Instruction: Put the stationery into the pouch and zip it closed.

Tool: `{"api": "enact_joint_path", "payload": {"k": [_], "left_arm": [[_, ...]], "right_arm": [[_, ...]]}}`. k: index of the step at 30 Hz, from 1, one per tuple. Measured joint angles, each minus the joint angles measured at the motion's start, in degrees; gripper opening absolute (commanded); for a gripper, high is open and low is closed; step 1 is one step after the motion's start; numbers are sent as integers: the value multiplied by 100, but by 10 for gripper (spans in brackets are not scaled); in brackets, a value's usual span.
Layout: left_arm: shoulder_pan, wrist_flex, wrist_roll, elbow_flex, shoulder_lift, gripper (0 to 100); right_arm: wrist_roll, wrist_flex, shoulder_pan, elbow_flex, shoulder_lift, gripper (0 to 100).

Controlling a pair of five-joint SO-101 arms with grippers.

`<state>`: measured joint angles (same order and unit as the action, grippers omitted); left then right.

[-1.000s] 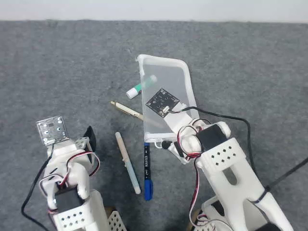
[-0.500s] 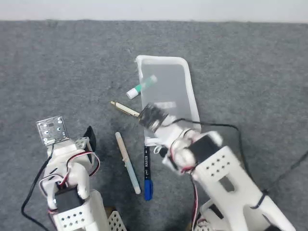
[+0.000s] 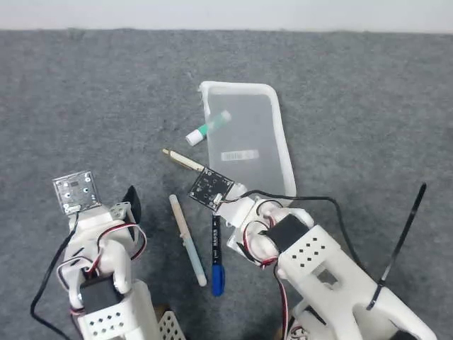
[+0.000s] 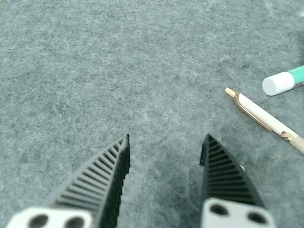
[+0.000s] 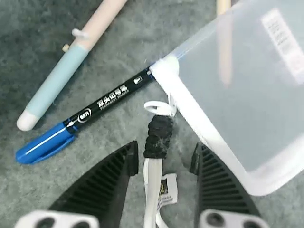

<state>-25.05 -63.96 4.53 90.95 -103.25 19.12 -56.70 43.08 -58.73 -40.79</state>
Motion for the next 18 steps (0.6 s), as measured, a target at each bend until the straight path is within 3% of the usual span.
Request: {"api": "enact_joint_path", "payload": {"k": [9,18], "left_arm": [[0,0,0,0,0,231],[0,0,0,0,0,231]], "right_arm": [[-44,299,0,-9,62,169],[-105,422,-9,325,1618,169]]}}
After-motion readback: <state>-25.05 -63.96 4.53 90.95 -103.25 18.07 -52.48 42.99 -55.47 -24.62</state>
